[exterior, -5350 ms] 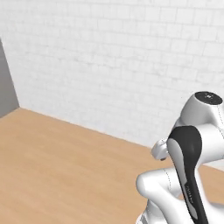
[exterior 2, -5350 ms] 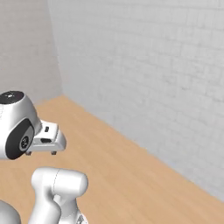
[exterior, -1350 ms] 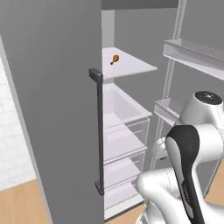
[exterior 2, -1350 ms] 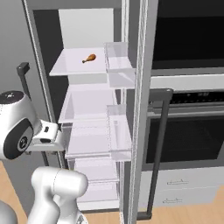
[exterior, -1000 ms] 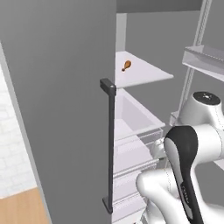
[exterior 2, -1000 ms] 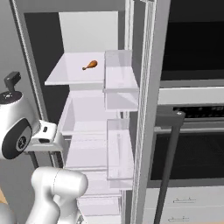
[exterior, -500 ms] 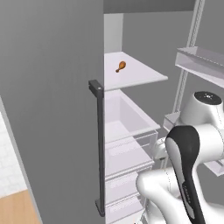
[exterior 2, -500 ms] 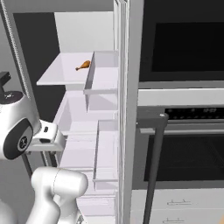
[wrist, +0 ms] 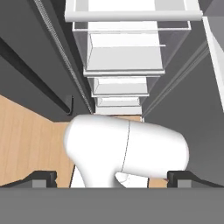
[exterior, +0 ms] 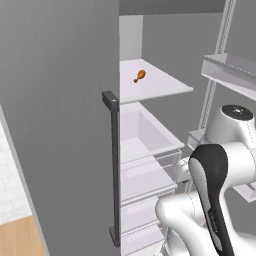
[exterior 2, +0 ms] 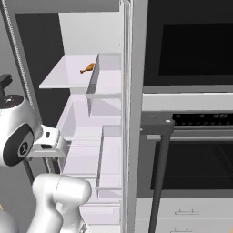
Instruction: Place one carrot and one chicken drumstick in each tupperware on the nearby counter, to pack two identical lunches.
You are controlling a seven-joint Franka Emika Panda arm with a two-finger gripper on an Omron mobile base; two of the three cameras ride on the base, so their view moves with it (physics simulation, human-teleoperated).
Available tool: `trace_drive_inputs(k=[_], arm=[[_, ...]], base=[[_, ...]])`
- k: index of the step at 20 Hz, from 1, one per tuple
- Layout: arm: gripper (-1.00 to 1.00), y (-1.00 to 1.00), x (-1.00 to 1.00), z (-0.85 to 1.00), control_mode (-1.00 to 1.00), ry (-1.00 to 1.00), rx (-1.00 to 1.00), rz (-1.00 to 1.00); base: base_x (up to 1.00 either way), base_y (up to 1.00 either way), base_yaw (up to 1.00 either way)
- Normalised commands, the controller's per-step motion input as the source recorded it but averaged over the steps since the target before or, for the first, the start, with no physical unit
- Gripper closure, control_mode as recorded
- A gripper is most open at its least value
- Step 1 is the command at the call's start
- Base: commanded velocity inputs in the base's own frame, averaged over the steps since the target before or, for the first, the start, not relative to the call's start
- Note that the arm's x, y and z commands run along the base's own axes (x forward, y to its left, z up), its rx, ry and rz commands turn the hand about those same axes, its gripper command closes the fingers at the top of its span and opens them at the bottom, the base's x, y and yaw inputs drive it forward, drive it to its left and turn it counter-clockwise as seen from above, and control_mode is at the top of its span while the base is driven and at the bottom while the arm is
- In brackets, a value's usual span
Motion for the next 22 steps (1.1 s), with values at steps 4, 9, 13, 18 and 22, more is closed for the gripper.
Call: trace_drive_inputs(k=[4, 9, 13, 18, 22], arm=[[-1.00, 0.00, 0.00, 0.00, 1.00, 0.00, 0.00, 0.00], [-1.00, 0.02, 0.14, 0.24, -1.00, -0.19, -0.07, 0.10], [-1.00, 0.12, 0.60, 0.48, -1.00, -0.40, -0.13, 0.14], [-1.00, 0.02, 0.96, 0.86, -1.00, -0.37, 0.01, 0.09], [-1.00, 0.00, 1.00, 0.85, -1.00, -0.26, 0.22, 0.00]], base=[[0.00, 0.00, 0.00], [0.00, 0.00, 0.00], [0.00, 0.00, 0.00], [0.00, 0.00, 0.00], [0.00, 0.00, 0.00]])
